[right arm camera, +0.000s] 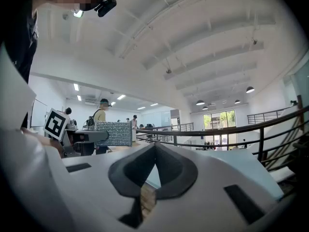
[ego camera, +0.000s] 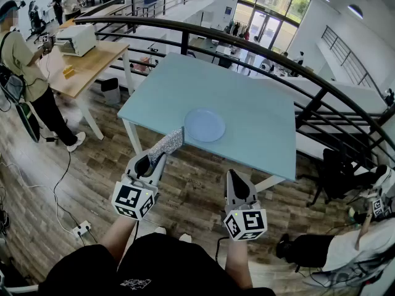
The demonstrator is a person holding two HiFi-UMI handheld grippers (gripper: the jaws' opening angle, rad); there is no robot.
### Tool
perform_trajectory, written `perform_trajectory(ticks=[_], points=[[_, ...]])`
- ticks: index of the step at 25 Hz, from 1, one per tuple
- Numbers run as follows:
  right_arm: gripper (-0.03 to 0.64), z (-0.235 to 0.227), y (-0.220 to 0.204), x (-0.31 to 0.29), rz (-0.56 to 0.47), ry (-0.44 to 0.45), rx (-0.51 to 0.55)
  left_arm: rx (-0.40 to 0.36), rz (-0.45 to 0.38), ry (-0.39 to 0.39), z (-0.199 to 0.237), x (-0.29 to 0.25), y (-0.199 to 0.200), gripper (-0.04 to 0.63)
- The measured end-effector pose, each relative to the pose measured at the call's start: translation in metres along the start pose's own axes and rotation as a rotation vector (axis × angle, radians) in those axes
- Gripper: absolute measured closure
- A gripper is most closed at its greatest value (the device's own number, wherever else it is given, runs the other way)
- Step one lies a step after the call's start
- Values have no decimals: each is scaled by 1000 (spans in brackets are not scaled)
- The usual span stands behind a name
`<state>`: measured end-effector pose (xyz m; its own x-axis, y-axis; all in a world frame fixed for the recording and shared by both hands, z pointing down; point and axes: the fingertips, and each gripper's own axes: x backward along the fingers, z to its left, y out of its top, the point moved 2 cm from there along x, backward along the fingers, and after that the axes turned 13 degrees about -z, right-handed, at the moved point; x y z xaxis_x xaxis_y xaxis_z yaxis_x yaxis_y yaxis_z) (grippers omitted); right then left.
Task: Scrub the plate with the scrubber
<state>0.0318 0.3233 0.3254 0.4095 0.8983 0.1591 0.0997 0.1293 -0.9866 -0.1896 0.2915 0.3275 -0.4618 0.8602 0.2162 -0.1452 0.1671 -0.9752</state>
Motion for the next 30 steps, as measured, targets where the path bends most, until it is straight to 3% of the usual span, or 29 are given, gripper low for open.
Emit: perform_trajectory(ticks=[30], points=[[611, 76, -18, -57, -26, -91, -25, 47, -7, -90, 105, 8, -12, 502]])
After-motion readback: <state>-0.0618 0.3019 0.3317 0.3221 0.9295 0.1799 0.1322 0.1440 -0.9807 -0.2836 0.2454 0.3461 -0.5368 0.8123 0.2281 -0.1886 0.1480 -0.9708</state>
